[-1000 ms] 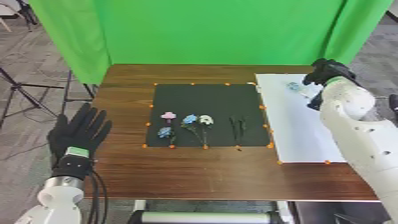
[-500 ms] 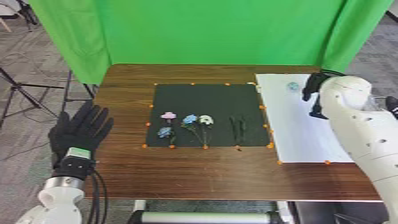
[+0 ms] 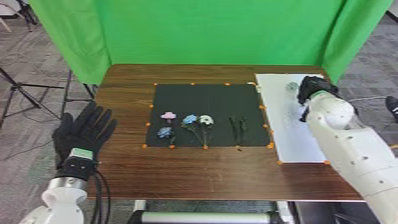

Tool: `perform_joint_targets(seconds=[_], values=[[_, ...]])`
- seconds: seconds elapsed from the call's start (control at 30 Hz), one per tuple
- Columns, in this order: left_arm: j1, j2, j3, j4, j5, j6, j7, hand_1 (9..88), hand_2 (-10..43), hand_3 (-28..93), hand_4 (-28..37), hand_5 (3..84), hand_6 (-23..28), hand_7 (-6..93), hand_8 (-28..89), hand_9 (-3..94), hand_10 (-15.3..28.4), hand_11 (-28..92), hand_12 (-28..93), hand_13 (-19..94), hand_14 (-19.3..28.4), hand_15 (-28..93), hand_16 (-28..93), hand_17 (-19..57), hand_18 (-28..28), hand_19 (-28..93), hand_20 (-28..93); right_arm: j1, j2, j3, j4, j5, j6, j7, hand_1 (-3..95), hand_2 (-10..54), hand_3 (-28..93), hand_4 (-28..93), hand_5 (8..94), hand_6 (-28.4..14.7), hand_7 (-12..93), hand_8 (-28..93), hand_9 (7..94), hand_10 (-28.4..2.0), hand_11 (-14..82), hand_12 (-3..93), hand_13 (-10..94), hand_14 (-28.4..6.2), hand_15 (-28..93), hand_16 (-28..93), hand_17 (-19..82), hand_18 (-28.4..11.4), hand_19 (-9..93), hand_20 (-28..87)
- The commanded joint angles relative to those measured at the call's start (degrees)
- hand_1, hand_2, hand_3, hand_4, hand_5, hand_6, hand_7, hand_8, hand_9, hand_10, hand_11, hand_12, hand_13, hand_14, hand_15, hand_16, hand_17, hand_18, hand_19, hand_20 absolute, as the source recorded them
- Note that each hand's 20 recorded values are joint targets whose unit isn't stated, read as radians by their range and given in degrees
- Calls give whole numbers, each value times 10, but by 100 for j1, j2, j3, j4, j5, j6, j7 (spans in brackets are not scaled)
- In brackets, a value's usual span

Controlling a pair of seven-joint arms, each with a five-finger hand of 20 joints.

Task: Arrange flowers

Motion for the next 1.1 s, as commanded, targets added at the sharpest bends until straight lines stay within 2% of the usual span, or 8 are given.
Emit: perform_joint_targets(seconds=[0.03,0.37,0.47,0.57,0.73,0.9,1.03,1.1], values=[[36,-71,-55,-3,-9,40,-104,270,152,737,-283,424,77,161,-99,385,138,239,118,284,143,412,-77,-48,136,350,102,-469,265,-117,-1004,-630,667,-507,645,-95,701,-283,713,11,383,-12,832,-73,133,441,684,-46,439,424,347,-184,808,413],[99,-60,-92,-12,69,93,-166,270,151,735,-283,423,77,160,-98,383,138,240,118,283,143,413,-75,-49,136,351,103,-176,-127,-443,-1652,-724,83,-2567,636,-95,706,-283,695,26,392,-18,825,-70,126,452,675,-31,430,431,328,-174,796,419],[13,-62,2,-8,21,213,-139,270,151,734,-283,423,77,161,-98,383,138,240,118,283,143,413,-74,-49,136,351,103,-52,-373,-608,-1519,-744,-237,-2723,633,-95,704,-283,683,34,412,-35,823,-64,121,452,674,-21,415,439,319,-167,782,427],[28,-94,-50,-10,69,91,-205,269,151,734,-283,423,77,162,-98,382,138,241,118,283,143,413,-74,-50,136,352,104,-9,-497,-764,-1391,-938,-269,-2791,632,-95,704,-283,682,35,413,-39,823,-62,120,450,673,-21,412,441,317,-167,778,428],[-24,-42,28,-35,-123,311,-136,270,152,732,-283,424,77,164,-98,383,139,242,118,283,144,415,-74,-50,136,352,104,-106,-423,-993,-1413,-1428,-119,-2375,631,-95,705,-283,679,37,416,-44,822,-61,120,449,674,-22,408,440,317,-173,778,434],[109,-89,-90,-66,-202,325,-132,269,153,733,-283,426,79,163,-100,384,139,244,118,283,144,419,-76,-51,137,356,105,-211,-447,-1036,-1388,-1596,-91,-2441,630,-95,707,-283,680,33,408,-48,821,-64,116,443,674,-24,407,440,317,-178,779,438],[172,-65,-119,-131,84,444,-229,269,154,732,-283,427,78,163,-100,385,139,245,117,284,144,420,-77,-52,137,359,105,-229,-345,-1100,-1479,-1744,-477,-2562,628,-95,709,-283,673,32,396,-53,815,-65,107,434,668,-24,400,437,314,-179,775,438],[182,-81,-165,-126,166,366,-277,268,154,733,-283,427,79,163,-100,385,139,245,117,284,144,421,-78,-53,137,363,106,-208,-320,-1144,-1448,-1721,-383,-2567,622,-95,708,-283,668,29,382,-58,802,-65,94,415,657,-24,381,429,300,-181,753,430]])
